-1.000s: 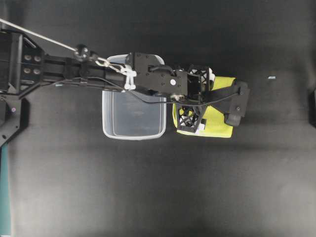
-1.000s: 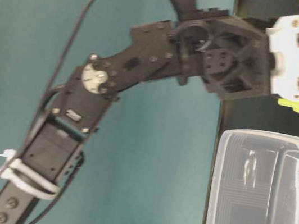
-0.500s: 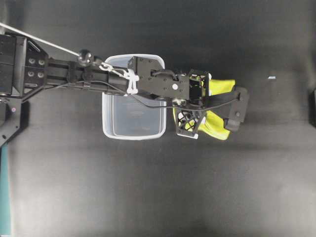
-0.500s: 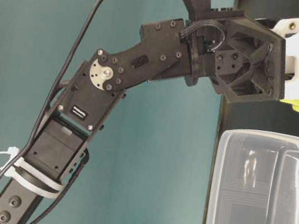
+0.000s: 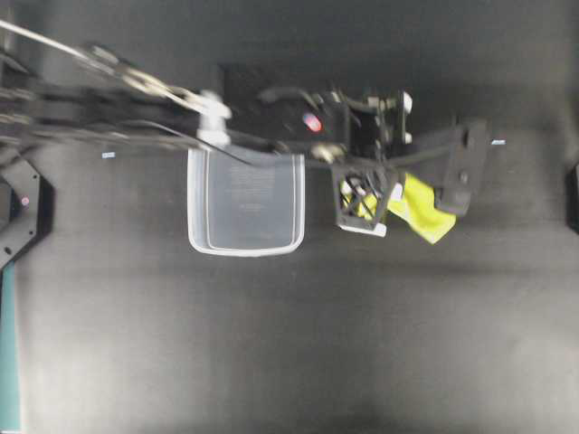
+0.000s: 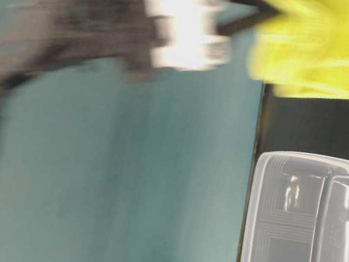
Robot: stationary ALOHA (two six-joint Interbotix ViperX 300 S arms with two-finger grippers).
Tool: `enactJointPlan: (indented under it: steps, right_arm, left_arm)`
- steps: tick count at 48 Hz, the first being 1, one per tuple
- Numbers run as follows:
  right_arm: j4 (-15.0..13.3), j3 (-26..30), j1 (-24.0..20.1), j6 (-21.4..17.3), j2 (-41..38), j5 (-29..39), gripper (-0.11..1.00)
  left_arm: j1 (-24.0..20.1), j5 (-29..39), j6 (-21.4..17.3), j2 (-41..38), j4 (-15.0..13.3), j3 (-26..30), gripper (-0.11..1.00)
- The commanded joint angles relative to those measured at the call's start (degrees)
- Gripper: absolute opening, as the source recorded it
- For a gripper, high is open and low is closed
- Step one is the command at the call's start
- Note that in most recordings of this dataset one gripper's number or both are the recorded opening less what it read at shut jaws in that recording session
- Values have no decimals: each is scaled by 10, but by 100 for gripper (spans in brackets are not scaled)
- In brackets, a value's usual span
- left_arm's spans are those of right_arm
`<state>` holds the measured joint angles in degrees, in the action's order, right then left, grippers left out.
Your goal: Place the yellow towel into the container with the left arm.
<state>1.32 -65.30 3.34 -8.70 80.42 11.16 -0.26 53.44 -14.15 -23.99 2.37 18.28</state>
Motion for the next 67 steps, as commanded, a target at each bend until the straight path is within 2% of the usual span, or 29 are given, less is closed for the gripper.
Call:
enactJointPlan:
  steps: [1, 7, 12, 25, 35, 47, 67]
  right_arm:
    - [1, 11, 1, -1, 0, -8, 79]
    - [2, 16, 1, -1, 4, -4, 79]
    - [2, 17, 1, 0, 4, -3, 79]
    - [2, 13, 1, 0, 2, -2, 79]
    - [2, 12, 1, -1, 0, -2, 79]
    - [2, 12, 2, 0, 0, -2, 79]
    - [2, 7, 1, 0, 0, -2, 79]
  left_arm:
    - [-9, 40, 1, 55, 2, 11, 5]
    - [-22, 90, 2, 115, 2, -11, 5]
    - [-31, 101, 8, 168, 2, -58, 5]
    - [-26, 78, 8, 257, 2, -222, 5]
    - [-24, 35, 10, 281, 2, -319, 5]
    - [-28, -33, 10, 278, 2, -354, 5]
    - [-29, -40, 12, 267, 1, -375, 5]
